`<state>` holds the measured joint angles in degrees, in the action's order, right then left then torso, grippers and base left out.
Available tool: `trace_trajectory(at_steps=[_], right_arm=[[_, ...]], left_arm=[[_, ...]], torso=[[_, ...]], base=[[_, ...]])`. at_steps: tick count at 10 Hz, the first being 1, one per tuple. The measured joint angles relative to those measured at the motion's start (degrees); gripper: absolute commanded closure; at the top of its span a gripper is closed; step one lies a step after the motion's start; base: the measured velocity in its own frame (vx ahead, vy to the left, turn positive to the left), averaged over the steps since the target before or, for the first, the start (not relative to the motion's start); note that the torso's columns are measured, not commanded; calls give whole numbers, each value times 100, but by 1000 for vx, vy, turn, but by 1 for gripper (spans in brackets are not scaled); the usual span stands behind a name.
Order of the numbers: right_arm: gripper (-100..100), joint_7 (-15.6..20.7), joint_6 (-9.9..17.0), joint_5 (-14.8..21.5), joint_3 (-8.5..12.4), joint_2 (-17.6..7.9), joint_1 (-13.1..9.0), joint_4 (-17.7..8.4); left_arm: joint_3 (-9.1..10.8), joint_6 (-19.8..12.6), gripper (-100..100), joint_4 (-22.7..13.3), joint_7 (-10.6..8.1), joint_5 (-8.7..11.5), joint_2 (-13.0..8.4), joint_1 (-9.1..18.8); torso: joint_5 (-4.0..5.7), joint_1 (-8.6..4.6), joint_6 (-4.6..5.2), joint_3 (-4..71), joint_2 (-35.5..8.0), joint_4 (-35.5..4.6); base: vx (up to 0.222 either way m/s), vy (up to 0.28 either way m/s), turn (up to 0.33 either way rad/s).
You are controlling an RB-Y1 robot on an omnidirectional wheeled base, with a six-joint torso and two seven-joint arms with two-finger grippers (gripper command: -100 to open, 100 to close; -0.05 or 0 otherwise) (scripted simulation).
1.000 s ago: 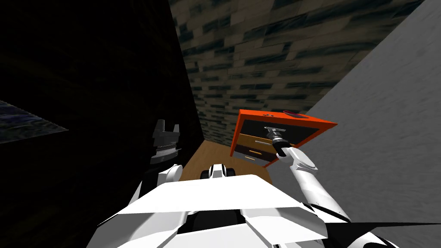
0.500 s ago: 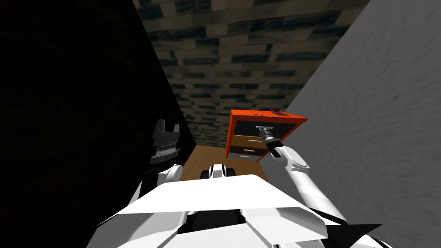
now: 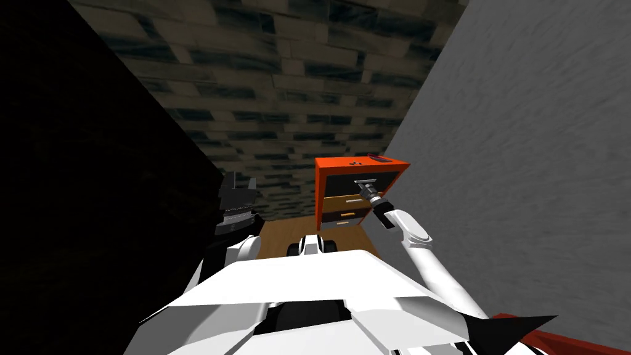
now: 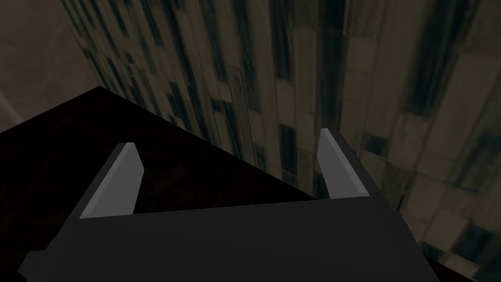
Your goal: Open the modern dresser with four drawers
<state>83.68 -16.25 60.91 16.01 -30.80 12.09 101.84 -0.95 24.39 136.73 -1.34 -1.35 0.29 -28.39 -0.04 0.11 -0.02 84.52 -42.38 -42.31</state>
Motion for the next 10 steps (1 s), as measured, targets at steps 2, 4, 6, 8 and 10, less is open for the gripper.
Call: trace_trajectory(at_steps=[2, 4, 6, 8, 10], right_arm=[[100, -161, -131, 129, -180, -26, 4, 181], [100, -464, -288, 306, -401, -67, 138, 562], [100, -516, -514, 560, -745, 211, 143, 768], [100, -612, -707, 596, -775, 237, 219, 970], [-100, -655, -722, 591, -738, 157, 234, 1009]], left_arm=[[0, 0, 0, -1, 0, 0, 0, 0], [0, 0, 0, 0, 0, 0, 0, 0], [0, 0, 0, 0, 0, 0, 0, 0], [0, 0, 0, -1, 0, 0, -1, 2], [0, -1, 0, -1, 0, 0, -1, 4]], torso=[[6, -18, 5, -6, -3, -3], [-1, 3, 1, 16, 27, 7], [4, -11, 1, 13, 24, 6], [8, -27, 1, -10, -17, -5], [8, -28, 3, -11, -15, -6]], base=[[142, 43, -445], [169, 77, -433], [186, 84, -413], [51, 34, -165], [16, -10, -37]])
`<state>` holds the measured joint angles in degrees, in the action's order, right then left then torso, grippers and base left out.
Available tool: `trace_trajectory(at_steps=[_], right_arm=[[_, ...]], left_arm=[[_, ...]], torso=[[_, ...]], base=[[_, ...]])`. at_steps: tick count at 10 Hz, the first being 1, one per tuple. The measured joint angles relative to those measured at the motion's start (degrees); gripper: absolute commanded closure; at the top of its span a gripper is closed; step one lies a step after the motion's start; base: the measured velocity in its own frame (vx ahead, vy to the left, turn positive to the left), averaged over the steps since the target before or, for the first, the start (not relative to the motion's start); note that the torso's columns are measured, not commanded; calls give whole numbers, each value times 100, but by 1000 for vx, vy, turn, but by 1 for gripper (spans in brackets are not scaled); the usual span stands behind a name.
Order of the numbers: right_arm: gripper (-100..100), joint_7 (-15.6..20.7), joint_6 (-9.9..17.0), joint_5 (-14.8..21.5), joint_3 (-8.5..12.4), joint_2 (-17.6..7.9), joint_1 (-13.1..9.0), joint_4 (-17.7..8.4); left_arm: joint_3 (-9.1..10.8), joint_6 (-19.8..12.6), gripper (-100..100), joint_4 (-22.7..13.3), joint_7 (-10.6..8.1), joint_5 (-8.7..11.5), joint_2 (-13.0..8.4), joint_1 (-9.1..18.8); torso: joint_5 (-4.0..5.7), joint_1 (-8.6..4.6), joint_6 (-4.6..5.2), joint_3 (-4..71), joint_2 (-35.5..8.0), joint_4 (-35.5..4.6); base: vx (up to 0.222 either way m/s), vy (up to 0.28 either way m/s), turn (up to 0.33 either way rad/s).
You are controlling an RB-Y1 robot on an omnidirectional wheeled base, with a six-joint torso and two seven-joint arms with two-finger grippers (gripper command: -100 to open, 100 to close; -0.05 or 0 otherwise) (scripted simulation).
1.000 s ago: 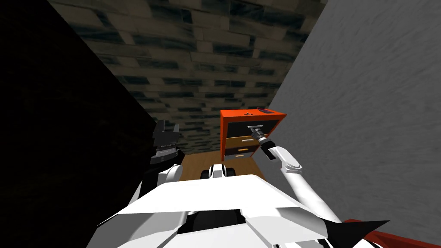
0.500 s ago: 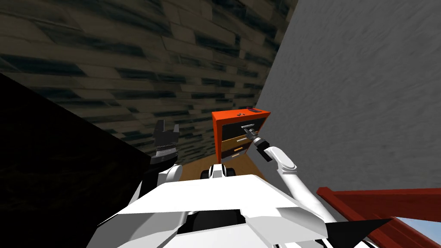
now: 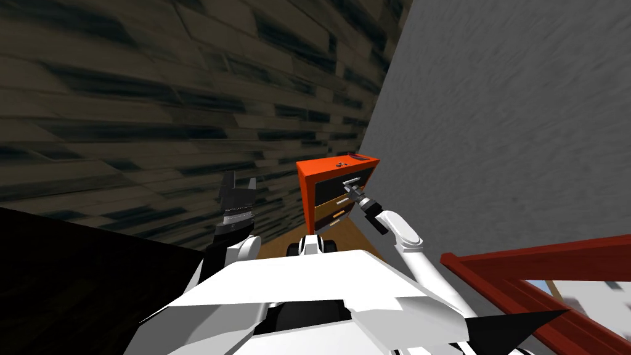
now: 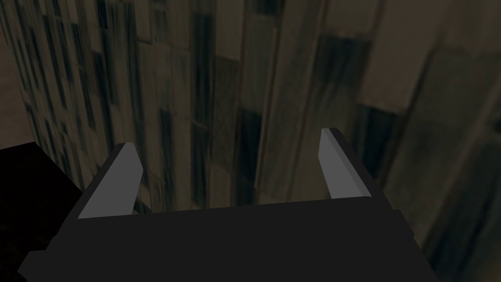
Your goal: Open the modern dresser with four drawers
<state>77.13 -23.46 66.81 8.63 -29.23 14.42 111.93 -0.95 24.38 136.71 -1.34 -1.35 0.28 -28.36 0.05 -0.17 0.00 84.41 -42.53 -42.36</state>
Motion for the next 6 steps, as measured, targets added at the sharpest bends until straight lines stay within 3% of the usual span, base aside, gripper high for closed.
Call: trace_trajectory(at_steps=[3, 5, 6], right_arm=[[-100, -212, -16, -19, 134, -304, -2, 78], [-100, -314, 15, -25, 165, -411, -17, 93], [100, -340, 23, -26, 169, -422, -20, 95]], left_arm=[[0, 0, 0, 0, 0, 0, 0, 0], [0, 0, 0, 0, 0, 0, 0, -1], [0, 0, 0, 1, 0, 0, 0, -1]], torso=[[-5, 18, -1, 19, 29, 10], [-10, 36, -2, 32, 53, 15], [-8, 24, 0, 25, 35, 13]], base=[[7, -18, -23], [84, 33, 10], [10, 4, 1]])
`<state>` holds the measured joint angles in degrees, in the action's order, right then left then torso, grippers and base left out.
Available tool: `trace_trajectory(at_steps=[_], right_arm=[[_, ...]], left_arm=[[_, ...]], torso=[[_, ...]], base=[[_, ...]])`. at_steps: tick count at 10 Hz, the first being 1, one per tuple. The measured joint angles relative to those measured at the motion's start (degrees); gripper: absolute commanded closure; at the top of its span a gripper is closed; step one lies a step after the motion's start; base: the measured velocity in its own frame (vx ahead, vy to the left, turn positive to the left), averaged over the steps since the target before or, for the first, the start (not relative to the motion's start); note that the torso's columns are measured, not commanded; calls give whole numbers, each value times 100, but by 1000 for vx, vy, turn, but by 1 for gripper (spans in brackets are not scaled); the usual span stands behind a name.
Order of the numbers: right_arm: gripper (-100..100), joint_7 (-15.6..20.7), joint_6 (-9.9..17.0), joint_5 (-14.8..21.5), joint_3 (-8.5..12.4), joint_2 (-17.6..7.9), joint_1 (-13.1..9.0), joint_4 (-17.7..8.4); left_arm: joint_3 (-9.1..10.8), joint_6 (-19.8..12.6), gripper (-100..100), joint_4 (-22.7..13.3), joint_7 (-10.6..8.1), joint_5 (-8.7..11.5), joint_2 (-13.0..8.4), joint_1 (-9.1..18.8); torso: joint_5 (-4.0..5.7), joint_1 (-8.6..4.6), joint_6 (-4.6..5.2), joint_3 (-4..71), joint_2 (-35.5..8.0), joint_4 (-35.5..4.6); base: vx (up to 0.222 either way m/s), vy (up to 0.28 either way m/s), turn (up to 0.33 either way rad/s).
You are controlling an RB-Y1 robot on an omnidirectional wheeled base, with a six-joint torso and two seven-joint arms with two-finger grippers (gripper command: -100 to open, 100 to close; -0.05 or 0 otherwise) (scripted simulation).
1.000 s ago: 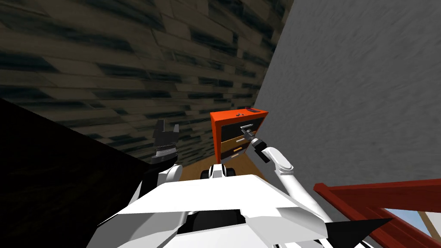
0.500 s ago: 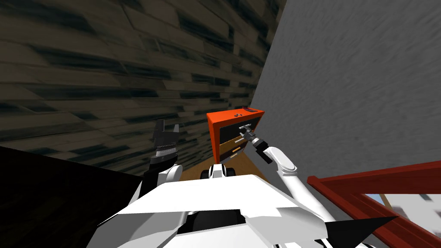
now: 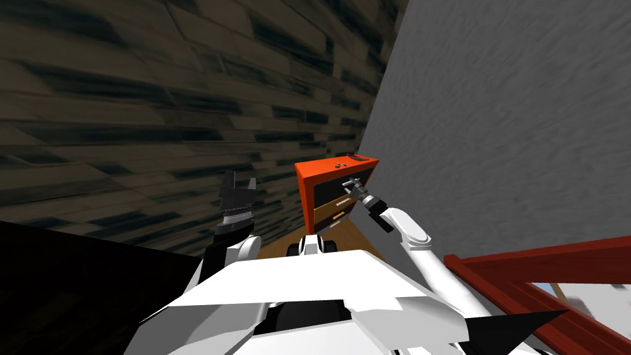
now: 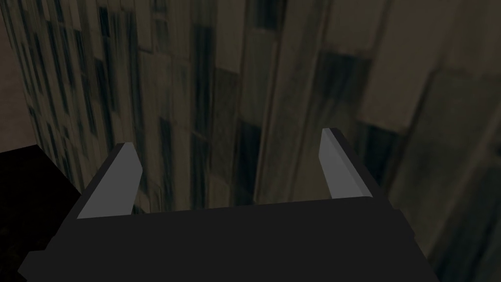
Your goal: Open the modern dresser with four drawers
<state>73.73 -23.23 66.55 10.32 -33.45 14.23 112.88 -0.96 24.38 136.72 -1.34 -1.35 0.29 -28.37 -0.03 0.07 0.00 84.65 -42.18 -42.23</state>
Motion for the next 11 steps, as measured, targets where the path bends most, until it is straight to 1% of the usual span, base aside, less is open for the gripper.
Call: trace_trajectory(at_steps=[3, 4, 6, 8, 9, 10, 11], right_arm=[[100, 1, -44, -27, 16, -9, 24, 64], [100, -11, -56, -32, 12, -22, 39, 85], [100, -20, -81, -35, 1, -30, 73, 87], [100, -23, -100, -44, -9, -29, 105, 144], [-100, -3, -148, -68, -9, -14, 115, 162], [-100, -52, -197, -124, 65, -106, 105, 153], [-100, -187, -169, -132, 104, -242, 114, 215]], left_arm=[[1, -1, 0, -1, 0, 0, -1, 2], [1, -1, 0, -2, 0, 0, -1, 3], [0, -1, 0, -1, 0, 0, 0, 2], [1, -1, 0, -1, 0, 0, -1, 2], [1, -1, 0, -1, 0, 0, -1, 3], [0, -1, 0, -2, 0, 0, 0, 1], [0, 0, 0, -1, 0, 0, 0, 0]], torso=[[14, -35, 9, -49, -71, -24], [6, -20, 9, -41, -61, -25], [-13, 18, -1, -6, -6, -23], [-4, -6, 2, -21, -35, -20], [1, -25, 9, -27, -44, -26], [-3, 6, 5, -7, -5, -12], [-10, 34, -1, 18, 32, 5]], base=[[-151, -59, -57], [-211, -73, -60], [-107, -43, -32], [-180, -115, -54], [-81, -29, -43], [26, 65, -54], [40, 85, -61]])
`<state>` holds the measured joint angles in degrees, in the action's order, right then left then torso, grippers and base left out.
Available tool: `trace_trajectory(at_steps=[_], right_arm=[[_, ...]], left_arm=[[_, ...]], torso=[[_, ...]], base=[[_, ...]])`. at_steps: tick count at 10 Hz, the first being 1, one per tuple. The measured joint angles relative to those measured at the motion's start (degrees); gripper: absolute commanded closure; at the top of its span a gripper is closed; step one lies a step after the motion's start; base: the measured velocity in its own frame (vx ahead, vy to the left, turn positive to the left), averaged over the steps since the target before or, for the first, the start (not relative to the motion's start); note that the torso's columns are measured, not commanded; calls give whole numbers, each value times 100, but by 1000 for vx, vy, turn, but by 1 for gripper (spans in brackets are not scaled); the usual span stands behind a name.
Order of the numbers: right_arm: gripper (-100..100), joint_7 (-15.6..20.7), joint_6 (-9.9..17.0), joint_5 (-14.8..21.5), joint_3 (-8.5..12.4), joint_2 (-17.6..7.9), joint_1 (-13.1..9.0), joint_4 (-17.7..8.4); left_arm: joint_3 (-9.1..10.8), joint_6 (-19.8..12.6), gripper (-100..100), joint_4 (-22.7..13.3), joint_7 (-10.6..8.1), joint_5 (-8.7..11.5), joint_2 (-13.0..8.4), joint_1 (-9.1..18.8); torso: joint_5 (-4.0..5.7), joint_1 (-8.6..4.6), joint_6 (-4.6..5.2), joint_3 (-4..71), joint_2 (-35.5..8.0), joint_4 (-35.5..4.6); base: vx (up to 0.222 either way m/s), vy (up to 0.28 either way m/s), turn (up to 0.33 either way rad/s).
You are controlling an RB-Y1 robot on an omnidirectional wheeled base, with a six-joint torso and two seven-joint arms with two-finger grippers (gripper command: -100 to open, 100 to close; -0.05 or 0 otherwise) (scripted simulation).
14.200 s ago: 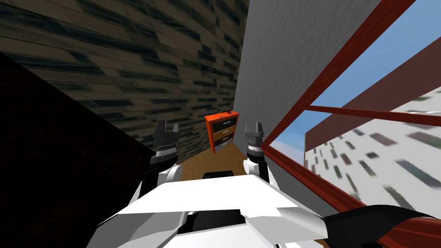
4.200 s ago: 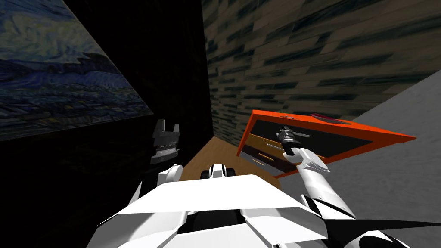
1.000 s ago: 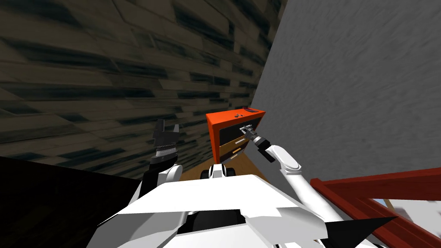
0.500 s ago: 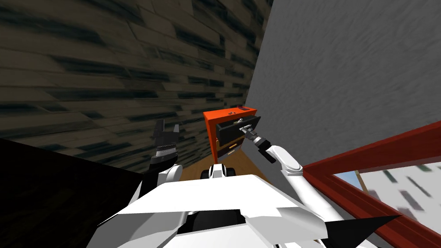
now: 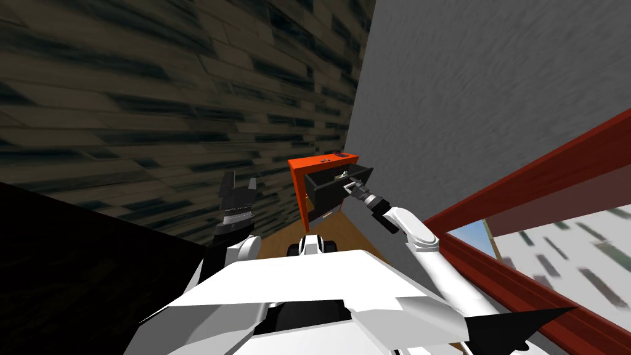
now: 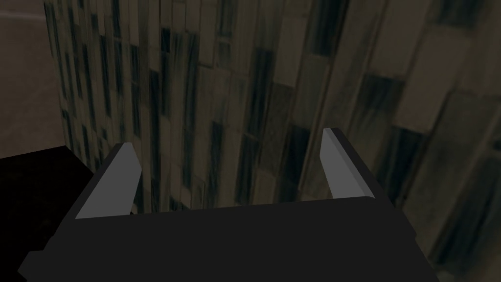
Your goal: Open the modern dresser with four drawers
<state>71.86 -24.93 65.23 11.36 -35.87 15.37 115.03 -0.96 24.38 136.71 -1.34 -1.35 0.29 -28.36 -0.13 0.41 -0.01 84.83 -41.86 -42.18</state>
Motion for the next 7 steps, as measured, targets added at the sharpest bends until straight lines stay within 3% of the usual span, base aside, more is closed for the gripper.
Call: trace_trajectory(at_steps=[7], right_arm=[[-100, -754, -9, -181, 298, -795, -65, 80]], left_arm=[[0, 0, 0, 0, 0, 0, 0, 0]], torso=[[-14, -22, 4, -43, -80, -55]], base=[[13, 44, -26]])
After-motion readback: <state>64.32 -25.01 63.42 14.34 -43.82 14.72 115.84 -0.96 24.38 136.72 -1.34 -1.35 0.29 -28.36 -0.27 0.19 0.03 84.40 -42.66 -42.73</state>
